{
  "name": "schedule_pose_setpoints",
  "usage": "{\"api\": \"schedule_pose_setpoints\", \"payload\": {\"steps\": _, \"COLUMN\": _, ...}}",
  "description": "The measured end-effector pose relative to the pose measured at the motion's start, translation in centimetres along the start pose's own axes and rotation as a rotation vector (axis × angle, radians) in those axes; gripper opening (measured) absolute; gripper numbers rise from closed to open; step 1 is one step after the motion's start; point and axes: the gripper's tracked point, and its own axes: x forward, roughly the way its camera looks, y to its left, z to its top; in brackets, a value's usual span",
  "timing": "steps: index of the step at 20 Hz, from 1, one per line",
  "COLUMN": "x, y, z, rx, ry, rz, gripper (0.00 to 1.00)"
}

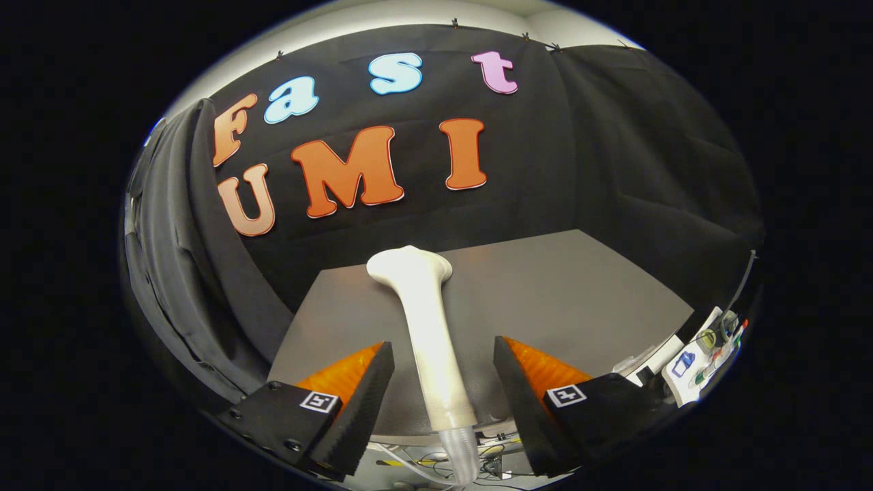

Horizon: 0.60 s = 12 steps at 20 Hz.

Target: Iron the clothes twice with a garment steamer, once on the left side and once on the right side.

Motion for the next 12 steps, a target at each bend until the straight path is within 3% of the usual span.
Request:
{"api": "schedule_pose_setpoints", "payload": {"steps": 8, "x": 2.3, "y": 0.4, "z": -1.0, "rx": 0.026, "ry": 0.059, "rz": 0.033, "gripper": 0.69}}
{"api": "schedule_pose_setpoints", "payload": {"steps": 12, "x": 2.6, "y": 0.7, "z": -1.5, "rx": 0.030, "ry": 0.082, "rz": 0.047, "gripper": 0.62}}
